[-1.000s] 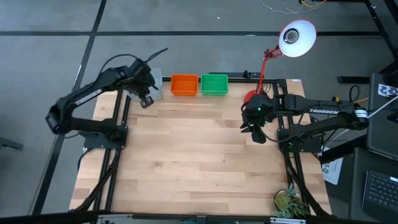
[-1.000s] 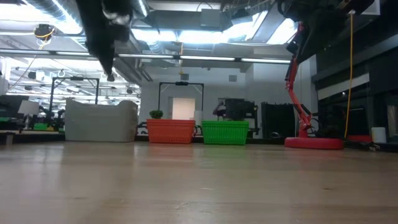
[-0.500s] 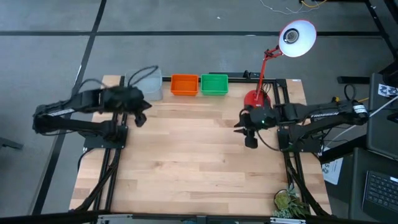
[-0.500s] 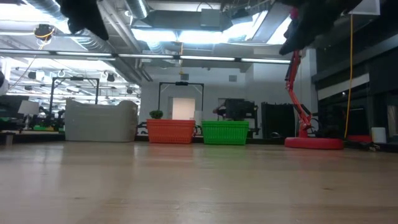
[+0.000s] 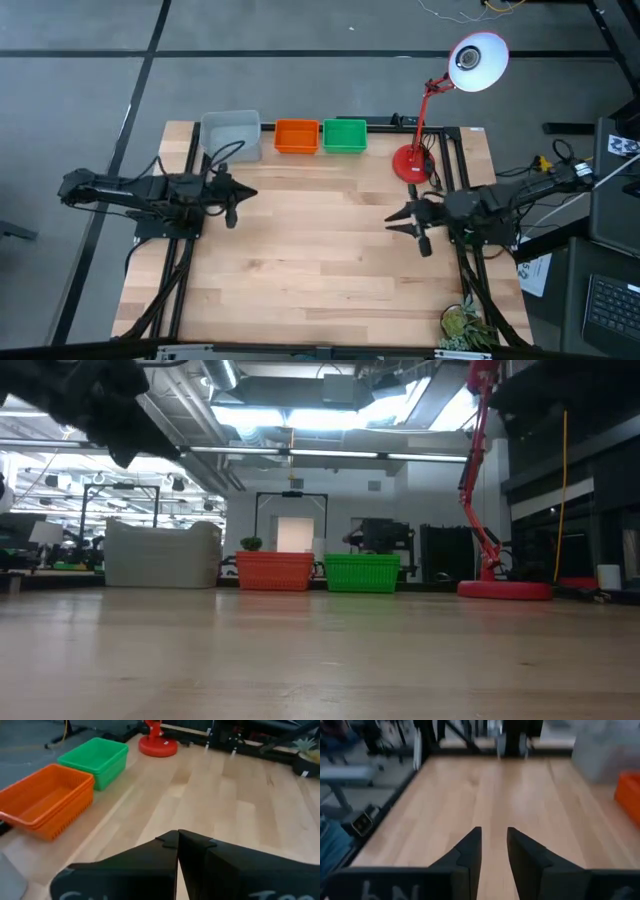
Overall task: Stack baskets by color
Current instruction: Return to Home Position
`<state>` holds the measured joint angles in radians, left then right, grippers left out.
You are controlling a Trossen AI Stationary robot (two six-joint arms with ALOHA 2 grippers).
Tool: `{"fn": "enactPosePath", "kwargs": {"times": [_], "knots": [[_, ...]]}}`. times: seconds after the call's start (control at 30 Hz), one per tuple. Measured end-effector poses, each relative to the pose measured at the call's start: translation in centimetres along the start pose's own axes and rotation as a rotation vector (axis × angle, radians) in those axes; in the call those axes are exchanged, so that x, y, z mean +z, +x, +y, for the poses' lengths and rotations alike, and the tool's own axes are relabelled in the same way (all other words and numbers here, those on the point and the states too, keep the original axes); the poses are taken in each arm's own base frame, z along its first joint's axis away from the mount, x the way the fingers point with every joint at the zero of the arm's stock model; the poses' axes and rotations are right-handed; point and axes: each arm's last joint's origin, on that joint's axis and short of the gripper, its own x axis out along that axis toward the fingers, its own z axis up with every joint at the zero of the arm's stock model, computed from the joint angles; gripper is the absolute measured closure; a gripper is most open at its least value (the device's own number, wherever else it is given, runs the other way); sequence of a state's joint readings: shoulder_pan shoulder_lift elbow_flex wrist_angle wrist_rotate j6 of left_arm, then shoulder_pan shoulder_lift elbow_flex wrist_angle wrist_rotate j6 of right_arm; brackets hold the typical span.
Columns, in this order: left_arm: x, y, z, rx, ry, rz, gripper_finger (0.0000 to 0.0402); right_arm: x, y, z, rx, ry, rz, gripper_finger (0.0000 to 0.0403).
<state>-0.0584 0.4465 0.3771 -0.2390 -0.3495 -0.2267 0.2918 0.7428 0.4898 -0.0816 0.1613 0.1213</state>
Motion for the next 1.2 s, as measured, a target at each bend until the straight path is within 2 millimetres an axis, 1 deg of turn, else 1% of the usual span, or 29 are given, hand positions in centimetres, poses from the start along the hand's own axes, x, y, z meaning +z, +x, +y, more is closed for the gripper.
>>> {"fn": "enactPosePath", "kwargs": {"times": [0.13, 0.23, 0.37, 0.53, 0.67, 0.77, 0.93, 1.1, 1.2], "knots": [[-1.8, 0.6, 0.0, -0.013, 0.055, -0.069, 0.0401, -1.6, -1.4, 0.4, 0.02, -0.033, -0.15, 0.0311], [-3.1, 1.1, 0.1, -0.023, 0.065, -0.124, 0.0401, -2.7, -1.9, 0.5, 0.055, -0.022, -0.236, 0.0311], [-5.0, 1.5, 0.4, -0.032, 0.078, -0.183, 0.0401, -3.6, -2.3, 0.6, 0.082, -0.017, -0.28, 0.0312], [-6.6, 1.5, 0.8, -0.032, 0.118, -0.238, 0.0401, -3.9, -2.7, 0.4, 0.074, -0.063, -0.268, 0.0312], [-6.5, 1.3, 0.8, -0.031, 0.135, -0.257, 0.0401, -3.8, -3.3, 0.2, 0.046, -0.065, -0.286, 0.0311], [-6.2, 1.1, 0.9, -0.016, 0.171, -0.287, 0.0401, -4.2, -3.9, -0.1, 0.016, -0.061, -0.265, 0.0312], [-6.0, 0.7, 1.1, 0.032, 0.161, -0.321, 0.0402, -4.6, -4.5, -0.4, 0.009, -0.053, -0.243, 0.0311], [-6.0, 0.7, 1.1, 0.033, 0.157, -0.319, 0.0402, -4.6, -4.7, -0.4, 0.003, -0.126, -0.26, 0.0312], [-6.0, 0.8, 1.1, 0.034, 0.158, -0.316, 0.0401, -5.4, -4.2, -0.4, 0.003, -0.134, -0.307, 0.0312]]}}
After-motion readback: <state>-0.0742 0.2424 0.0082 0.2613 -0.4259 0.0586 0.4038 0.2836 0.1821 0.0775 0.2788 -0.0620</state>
